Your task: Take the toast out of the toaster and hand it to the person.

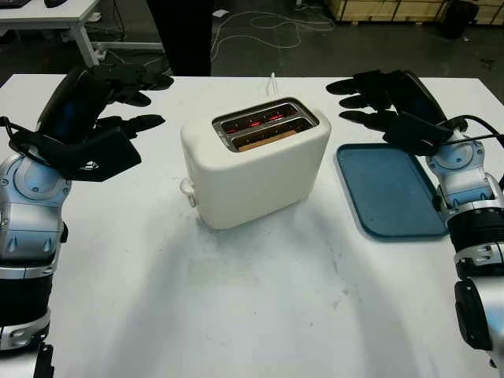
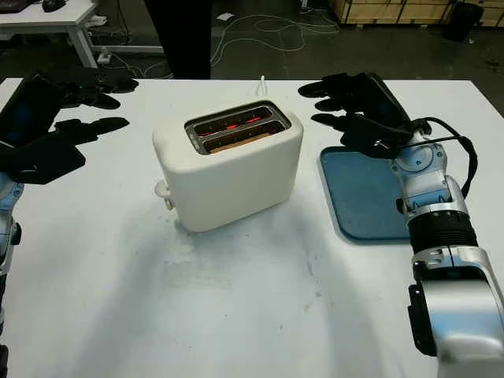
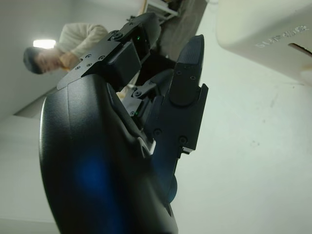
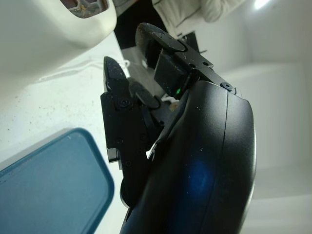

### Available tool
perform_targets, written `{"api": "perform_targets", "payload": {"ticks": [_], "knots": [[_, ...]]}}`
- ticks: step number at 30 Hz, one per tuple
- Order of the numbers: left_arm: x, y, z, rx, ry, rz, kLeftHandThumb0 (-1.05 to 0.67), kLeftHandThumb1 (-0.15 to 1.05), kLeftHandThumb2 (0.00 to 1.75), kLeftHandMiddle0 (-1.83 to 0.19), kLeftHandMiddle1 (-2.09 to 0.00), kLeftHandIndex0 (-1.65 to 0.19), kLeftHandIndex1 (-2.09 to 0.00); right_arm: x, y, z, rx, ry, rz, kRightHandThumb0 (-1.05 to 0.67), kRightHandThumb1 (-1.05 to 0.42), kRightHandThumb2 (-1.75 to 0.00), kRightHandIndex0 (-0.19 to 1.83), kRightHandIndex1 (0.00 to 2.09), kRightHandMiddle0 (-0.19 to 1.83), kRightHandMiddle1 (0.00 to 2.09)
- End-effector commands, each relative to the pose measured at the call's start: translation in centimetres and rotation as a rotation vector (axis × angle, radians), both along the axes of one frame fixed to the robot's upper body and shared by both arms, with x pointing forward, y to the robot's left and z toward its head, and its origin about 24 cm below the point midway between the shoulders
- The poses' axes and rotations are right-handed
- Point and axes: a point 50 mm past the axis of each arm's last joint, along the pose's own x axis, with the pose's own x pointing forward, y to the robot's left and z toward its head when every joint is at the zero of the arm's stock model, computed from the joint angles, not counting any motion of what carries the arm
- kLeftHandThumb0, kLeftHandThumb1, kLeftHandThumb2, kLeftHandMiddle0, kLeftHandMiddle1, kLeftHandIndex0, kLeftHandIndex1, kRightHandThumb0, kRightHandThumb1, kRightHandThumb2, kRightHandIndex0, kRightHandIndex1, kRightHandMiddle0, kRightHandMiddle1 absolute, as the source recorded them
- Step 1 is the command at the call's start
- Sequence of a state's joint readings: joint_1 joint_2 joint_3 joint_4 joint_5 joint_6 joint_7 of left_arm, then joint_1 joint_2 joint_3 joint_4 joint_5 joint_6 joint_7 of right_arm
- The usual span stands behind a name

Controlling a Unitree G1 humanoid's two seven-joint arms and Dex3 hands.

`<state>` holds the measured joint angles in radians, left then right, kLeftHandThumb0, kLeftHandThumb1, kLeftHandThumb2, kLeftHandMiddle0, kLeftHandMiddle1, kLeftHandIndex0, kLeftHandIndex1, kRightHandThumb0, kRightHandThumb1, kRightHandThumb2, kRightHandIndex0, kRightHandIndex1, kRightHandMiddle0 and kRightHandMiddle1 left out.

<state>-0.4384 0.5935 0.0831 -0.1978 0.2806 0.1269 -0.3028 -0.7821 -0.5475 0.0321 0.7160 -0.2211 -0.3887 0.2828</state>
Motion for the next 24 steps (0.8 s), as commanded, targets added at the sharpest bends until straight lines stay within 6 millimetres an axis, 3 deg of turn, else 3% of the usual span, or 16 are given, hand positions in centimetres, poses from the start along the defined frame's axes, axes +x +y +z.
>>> {"api": "perform_targets", "payload": {"ticks": [1, 24], "knots": [[0.12, -0.09, 0.5, 0.006, -0.014, -0.007, -0.35, 0.86, 0.0, -0.69, -0.57, -0.81, -0.08, 0.02, -0.05, 0.56, -0.011, -0.024, 0.011, -0.23, -0.92, -0.02, 0.9, 0.01, 0.82, 0.0], [0.11, -0.02, 0.34, 0.0, -0.011, -0.007, -0.35, 0.86, 0.0, -0.67, -0.62, -0.82, -0.08, -0.2, -0.2, 0.34, -0.003, -0.021, 0.01, -0.2, -0.92, -0.01, 0.89, 0.0, 0.82, 0.0]]}}
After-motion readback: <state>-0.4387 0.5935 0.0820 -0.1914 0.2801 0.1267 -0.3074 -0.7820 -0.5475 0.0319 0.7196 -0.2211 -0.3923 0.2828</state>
